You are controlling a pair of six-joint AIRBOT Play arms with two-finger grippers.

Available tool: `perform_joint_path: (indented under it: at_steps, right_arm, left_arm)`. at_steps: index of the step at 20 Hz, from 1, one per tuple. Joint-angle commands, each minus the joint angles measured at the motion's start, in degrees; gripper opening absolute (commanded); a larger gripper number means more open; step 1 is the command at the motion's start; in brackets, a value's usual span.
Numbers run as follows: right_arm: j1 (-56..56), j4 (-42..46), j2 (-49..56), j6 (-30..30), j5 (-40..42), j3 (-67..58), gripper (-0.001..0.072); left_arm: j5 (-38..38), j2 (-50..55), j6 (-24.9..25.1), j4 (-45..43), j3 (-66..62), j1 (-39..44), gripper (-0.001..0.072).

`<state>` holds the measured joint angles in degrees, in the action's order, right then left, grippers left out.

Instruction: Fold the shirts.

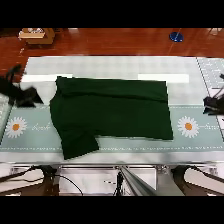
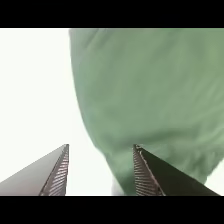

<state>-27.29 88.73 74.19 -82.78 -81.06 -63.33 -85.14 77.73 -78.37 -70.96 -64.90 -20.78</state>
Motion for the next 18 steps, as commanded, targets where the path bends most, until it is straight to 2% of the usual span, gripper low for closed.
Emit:
perform_joint_path:
  at_steps: [1,4,7,10,18]
  right_arm:
    - [-6.08,-13.29,-10.27,4.39,12.70,14.05,0.0273]
    - [-7.56,-24.74,-13.33,8.28,14.69,16.44,0.0348]
    - [-7.52,-29.49,-13.60,9.86,14.14,16.44,0.0382]
    - [-7.52,-29.77,-13.60,10.08,13.29,16.44,0.0382]
    - [-7.54,-29.75,-13.60,10.54,10.36,16.44,0.0382]
  left_arm:
    - [4.46,-12.50,3.87,1.57,22.32,-4.83,0.0496]
    - [7.19,-19.43,5.51,2.03,32.85,-5.20,0.0497]
    - [10.58,-20.39,6.19,4.79,36.50,-5.18,0.0497]
    - [12.07,-18.75,10.32,12.11,36.85,-5.16,0.0496]
    - [17.38,-11.10,10.23,14.08,36.85,-4.70,0.0482]
